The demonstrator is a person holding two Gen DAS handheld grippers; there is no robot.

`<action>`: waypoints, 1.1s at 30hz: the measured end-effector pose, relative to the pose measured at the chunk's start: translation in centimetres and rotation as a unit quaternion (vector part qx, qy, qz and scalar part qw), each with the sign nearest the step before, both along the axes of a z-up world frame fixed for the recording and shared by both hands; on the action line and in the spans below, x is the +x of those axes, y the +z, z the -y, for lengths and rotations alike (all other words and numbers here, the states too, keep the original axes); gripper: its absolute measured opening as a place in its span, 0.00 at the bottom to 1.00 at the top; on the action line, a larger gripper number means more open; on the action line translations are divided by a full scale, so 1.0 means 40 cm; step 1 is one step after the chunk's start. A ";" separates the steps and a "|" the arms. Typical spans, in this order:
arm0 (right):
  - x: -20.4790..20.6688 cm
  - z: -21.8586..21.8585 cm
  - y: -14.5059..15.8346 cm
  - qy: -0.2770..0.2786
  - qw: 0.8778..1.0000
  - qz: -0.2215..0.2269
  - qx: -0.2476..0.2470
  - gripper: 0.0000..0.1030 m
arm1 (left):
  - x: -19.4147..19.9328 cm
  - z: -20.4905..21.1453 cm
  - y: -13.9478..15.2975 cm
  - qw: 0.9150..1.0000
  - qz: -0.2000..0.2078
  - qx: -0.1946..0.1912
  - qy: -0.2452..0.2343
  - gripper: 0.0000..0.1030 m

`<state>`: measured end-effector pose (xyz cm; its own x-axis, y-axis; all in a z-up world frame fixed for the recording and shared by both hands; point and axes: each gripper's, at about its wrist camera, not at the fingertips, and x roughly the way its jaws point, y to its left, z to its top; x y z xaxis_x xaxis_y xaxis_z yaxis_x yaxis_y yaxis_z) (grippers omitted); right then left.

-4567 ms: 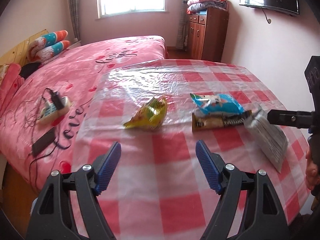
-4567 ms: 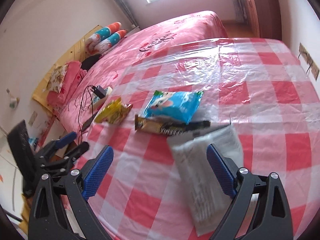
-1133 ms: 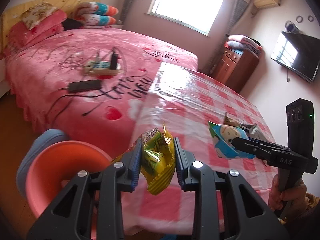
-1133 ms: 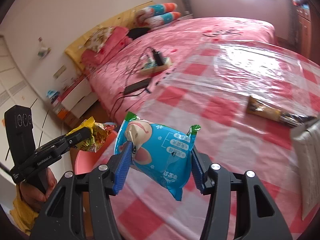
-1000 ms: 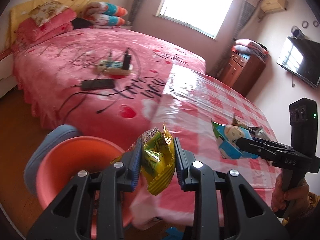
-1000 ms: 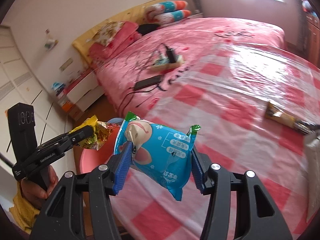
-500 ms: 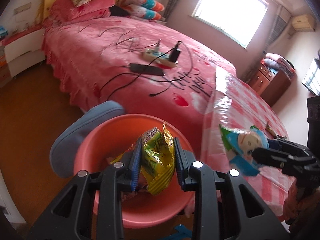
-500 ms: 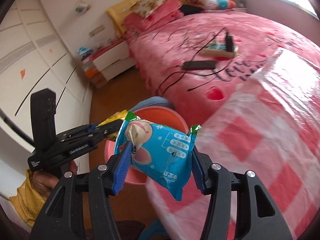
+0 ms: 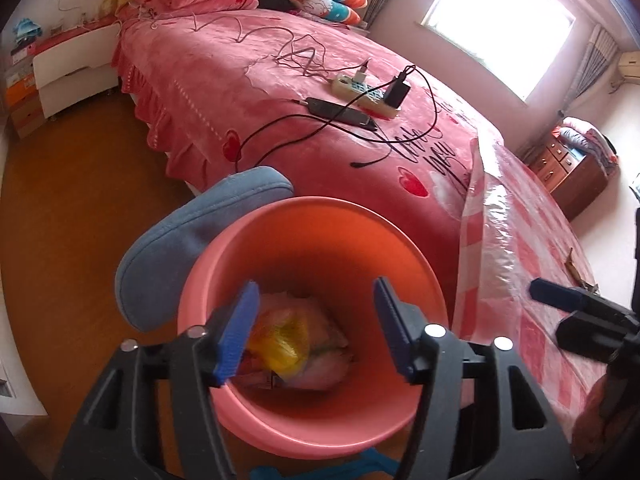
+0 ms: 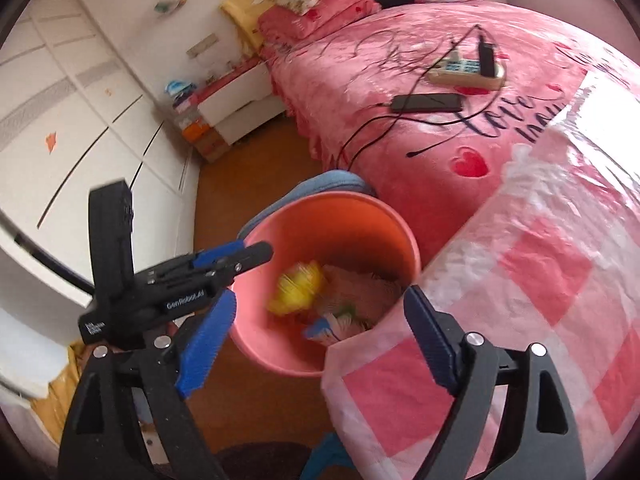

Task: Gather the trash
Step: 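Carry the yellow bag and blue pack to the orange bucket and release both, then bring both open tools back over the remaining table items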

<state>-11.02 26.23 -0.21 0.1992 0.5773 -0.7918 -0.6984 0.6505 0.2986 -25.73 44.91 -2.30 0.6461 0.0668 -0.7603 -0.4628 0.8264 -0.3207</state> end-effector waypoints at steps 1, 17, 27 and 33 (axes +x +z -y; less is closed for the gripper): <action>0.004 0.014 0.007 -0.009 1.000 0.004 0.003 0.83 | 0.001 0.001 0.001 1.000 -0.001 0.002 0.000 0.61; 0.009 0.199 0.048 -0.092 0.995 0.037 0.011 0.87 | 0.051 0.074 0.069 0.999 0.017 0.034 -0.029 0.69; -0.007 0.269 0.063 -0.115 0.992 0.047 0.021 0.89 | 0.097 0.156 0.116 0.996 0.028 0.061 -0.065 0.75; -0.013 0.318 0.083 -0.132 0.989 0.062 0.025 0.89 | 0.127 0.199 0.135 0.994 0.028 0.071 -0.082 0.78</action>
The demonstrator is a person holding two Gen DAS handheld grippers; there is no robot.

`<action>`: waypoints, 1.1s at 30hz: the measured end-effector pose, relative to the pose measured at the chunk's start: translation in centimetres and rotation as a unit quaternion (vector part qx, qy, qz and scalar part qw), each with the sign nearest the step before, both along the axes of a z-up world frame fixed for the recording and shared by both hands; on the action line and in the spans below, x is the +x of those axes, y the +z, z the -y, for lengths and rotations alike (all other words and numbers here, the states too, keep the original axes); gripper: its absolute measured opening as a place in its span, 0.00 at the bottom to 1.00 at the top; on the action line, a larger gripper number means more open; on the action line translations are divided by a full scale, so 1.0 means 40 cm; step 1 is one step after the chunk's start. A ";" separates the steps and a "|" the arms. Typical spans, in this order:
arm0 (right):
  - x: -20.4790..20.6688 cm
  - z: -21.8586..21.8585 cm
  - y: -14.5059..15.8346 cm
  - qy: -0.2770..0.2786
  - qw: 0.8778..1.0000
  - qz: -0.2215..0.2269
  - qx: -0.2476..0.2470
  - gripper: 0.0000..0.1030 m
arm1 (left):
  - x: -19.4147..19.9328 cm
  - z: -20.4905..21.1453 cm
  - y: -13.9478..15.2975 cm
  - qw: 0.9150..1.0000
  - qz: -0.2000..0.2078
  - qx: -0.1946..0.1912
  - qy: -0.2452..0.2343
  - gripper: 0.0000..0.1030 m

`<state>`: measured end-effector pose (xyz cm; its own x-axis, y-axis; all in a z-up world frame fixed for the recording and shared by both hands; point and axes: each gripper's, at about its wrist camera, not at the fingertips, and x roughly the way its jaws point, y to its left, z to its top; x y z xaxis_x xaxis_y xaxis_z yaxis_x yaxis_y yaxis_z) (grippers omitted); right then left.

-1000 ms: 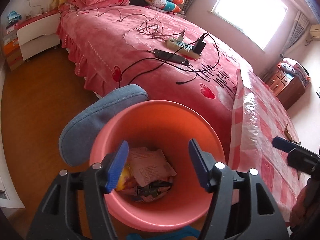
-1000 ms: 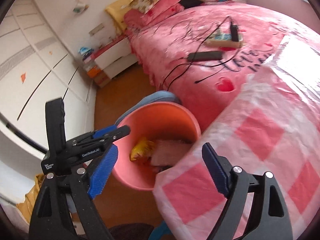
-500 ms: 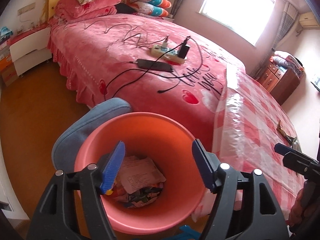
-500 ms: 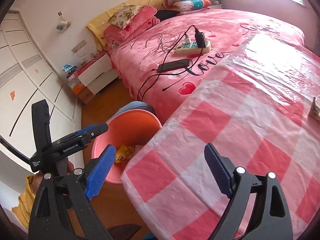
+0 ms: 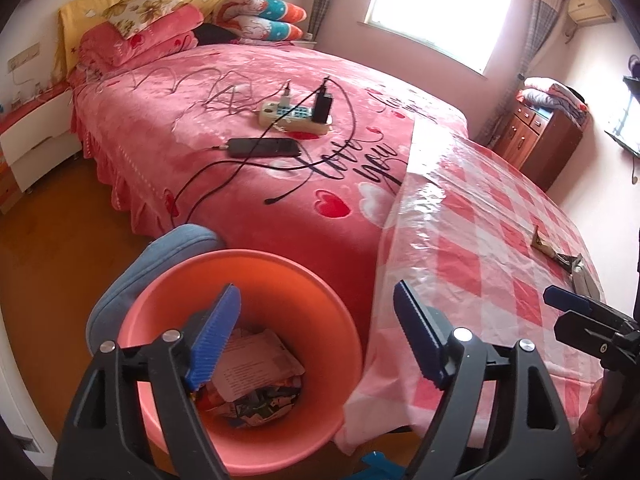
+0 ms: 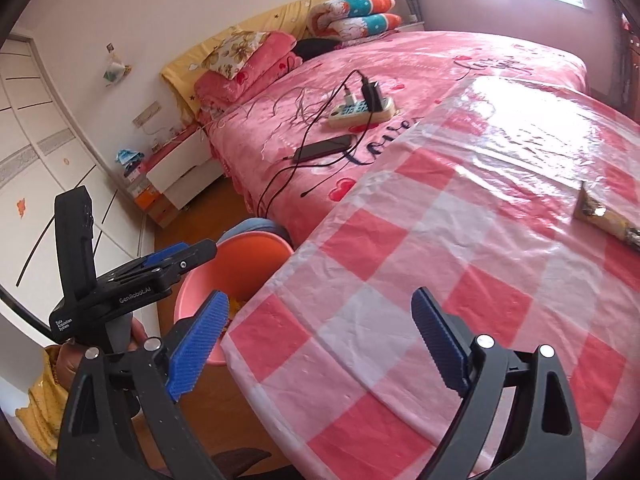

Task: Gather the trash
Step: 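Bring both open tools back over the remaining table items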

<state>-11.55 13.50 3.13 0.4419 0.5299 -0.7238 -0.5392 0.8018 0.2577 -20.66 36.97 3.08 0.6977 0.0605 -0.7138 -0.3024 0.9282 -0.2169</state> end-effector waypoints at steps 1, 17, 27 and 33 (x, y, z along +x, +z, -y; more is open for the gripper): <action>-0.001 0.008 0.003 -0.003 1.000 0.002 0.001 0.89 | 0.004 0.008 0.004 1.000 0.001 0.002 -0.004 0.78; -0.033 0.136 0.049 -0.041 0.998 0.043 -0.005 0.89 | 0.053 0.160 0.054 0.997 0.008 0.015 -0.070 0.79; -0.043 0.213 0.057 -0.066 0.997 0.048 0.004 0.89 | 0.083 0.257 0.074 0.993 0.010 0.027 -0.114 0.79; -0.050 0.260 0.058 -0.084 0.995 0.049 0.008 0.89 | 0.103 0.318 0.073 0.989 0.008 0.031 -0.143 0.80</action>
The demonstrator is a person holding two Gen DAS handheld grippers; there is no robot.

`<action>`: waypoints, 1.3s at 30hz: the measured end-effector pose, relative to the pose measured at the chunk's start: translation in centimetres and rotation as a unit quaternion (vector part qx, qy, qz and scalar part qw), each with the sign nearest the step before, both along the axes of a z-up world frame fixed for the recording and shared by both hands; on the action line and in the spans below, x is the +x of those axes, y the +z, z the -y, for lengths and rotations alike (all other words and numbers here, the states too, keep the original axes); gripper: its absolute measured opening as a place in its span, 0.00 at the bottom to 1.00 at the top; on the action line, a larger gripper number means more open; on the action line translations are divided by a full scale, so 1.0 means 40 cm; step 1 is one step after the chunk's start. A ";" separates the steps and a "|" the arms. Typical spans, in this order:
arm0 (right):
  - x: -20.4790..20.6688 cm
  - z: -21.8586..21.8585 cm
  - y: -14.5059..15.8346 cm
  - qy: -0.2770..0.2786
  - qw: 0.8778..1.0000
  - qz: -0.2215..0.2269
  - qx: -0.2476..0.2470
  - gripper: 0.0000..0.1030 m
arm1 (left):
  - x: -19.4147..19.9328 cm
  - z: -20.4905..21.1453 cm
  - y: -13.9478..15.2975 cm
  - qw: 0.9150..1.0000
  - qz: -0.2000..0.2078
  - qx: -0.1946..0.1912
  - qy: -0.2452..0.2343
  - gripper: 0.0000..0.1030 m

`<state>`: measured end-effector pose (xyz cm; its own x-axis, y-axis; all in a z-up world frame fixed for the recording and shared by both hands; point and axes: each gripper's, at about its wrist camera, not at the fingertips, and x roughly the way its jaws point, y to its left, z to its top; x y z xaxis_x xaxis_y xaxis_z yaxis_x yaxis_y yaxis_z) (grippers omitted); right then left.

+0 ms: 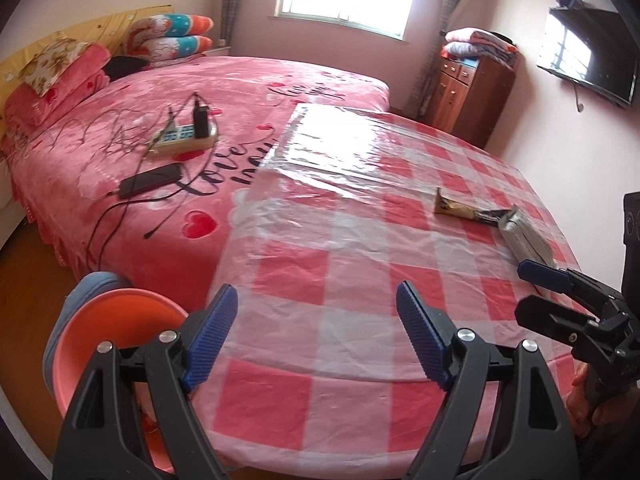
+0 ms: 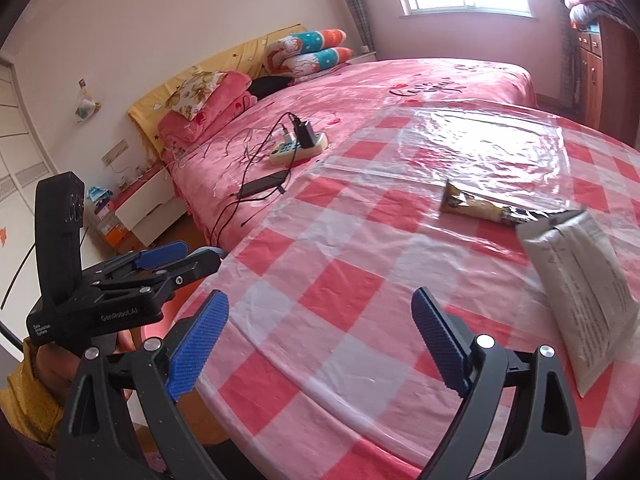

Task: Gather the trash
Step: 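Bring both open tools back over the remaining table items, then grasp the gold Coffeemix stick with the left tool while the right grasps the white printed packet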

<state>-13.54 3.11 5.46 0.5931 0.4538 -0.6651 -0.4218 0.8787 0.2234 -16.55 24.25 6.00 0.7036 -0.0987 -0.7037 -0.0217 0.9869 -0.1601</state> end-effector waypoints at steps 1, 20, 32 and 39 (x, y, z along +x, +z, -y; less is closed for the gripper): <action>0.000 0.008 0.000 -0.003 1.000 0.000 0.001 0.89 | 0.005 0.015 0.000 1.000 -0.001 0.002 -0.008 0.79; -0.005 0.201 0.000 -0.081 0.997 0.016 0.015 0.89 | 0.061 0.220 -0.020 0.994 -0.009 0.012 -0.109 0.80; 0.015 0.372 0.011 -0.155 0.988 0.026 0.001 0.89 | 0.120 0.338 -0.017 0.982 -0.009 0.044 -0.186 0.80; 0.062 0.456 0.000 -0.179 0.984 0.011 -0.007 0.89 | 0.221 0.398 -0.019 0.969 -0.007 0.088 -0.229 0.80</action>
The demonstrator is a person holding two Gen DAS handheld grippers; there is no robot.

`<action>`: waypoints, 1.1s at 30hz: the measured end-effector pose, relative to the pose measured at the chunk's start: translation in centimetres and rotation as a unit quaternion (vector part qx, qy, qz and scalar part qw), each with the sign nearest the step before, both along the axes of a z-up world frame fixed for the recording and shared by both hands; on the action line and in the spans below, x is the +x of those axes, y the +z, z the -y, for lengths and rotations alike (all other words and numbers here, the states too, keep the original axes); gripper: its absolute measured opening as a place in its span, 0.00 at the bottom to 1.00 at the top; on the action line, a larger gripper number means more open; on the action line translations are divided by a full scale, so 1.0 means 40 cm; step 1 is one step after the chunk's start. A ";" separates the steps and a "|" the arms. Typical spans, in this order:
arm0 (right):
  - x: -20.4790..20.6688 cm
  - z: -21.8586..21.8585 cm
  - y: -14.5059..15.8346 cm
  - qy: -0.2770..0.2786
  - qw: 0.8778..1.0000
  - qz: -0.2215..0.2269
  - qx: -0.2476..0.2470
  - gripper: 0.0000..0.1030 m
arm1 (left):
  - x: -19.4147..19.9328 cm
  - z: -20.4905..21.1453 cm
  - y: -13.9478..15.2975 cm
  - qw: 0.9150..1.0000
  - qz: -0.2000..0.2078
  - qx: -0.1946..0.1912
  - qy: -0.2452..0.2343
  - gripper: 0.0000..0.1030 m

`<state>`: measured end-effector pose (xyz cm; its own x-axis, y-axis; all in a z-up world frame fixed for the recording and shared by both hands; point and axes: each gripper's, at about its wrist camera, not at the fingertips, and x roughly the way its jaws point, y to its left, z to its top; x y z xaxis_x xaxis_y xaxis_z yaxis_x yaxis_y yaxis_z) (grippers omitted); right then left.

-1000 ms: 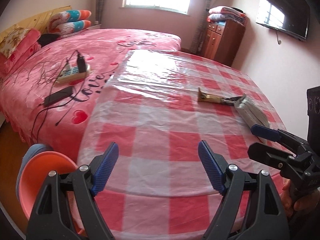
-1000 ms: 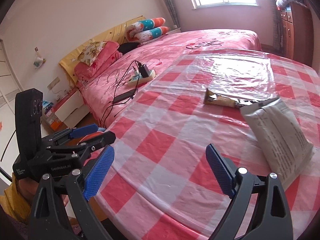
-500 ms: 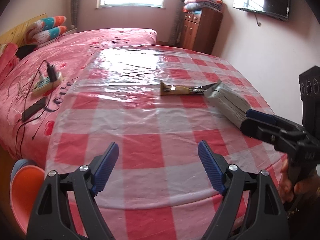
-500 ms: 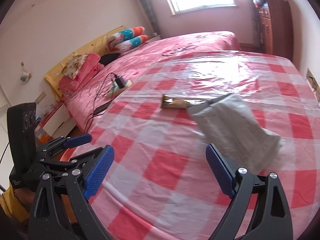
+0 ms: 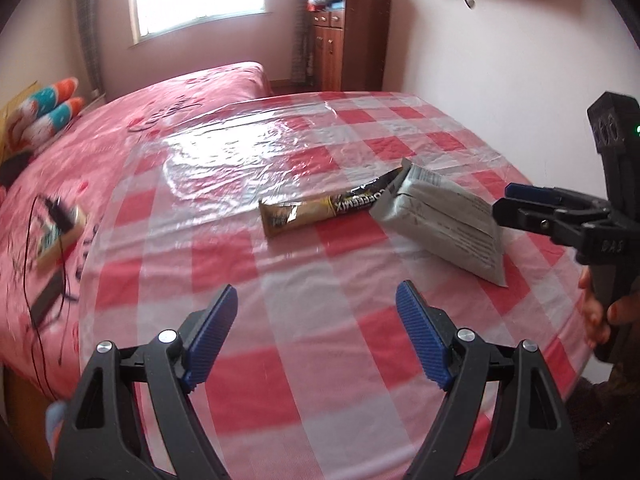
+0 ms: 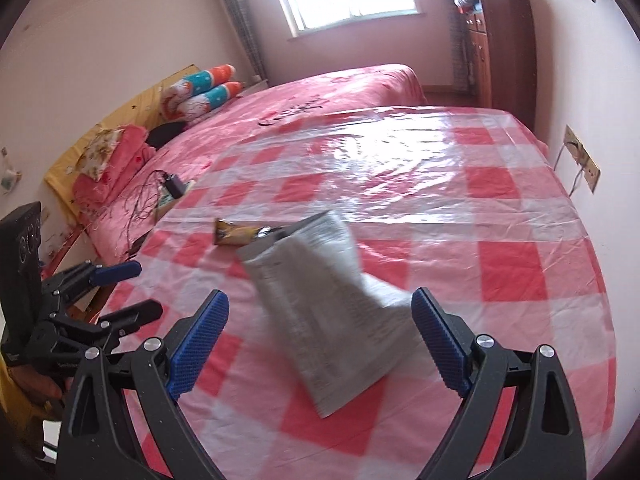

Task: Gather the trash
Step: 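Grasp the gold Coffeemix stick with the left tool while the right grasps the white printed packet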

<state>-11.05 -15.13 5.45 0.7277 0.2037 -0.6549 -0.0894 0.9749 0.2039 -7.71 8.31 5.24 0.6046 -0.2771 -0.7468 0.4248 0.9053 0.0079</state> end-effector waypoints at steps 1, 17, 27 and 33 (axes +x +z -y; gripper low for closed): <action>0.010 0.003 -0.003 0.002 1.000 -0.002 0.002 0.89 | 0.012 0.005 -0.004 1.000 -0.002 0.005 -0.003 0.80; 0.112 -0.062 -0.059 0.075 0.995 -0.041 -0.050 0.89 | 0.115 0.047 -0.051 0.999 -0.017 0.035 -0.028 0.80; 0.135 -0.083 -0.085 0.075 0.992 -0.057 -0.082 0.89 | 0.146 0.068 -0.059 0.998 -0.019 0.041 -0.033 0.80; 0.150 -0.057 -0.093 0.051 0.995 -0.065 -0.063 0.89 | 0.165 0.093 -0.056 0.997 -0.016 0.052 -0.046 0.80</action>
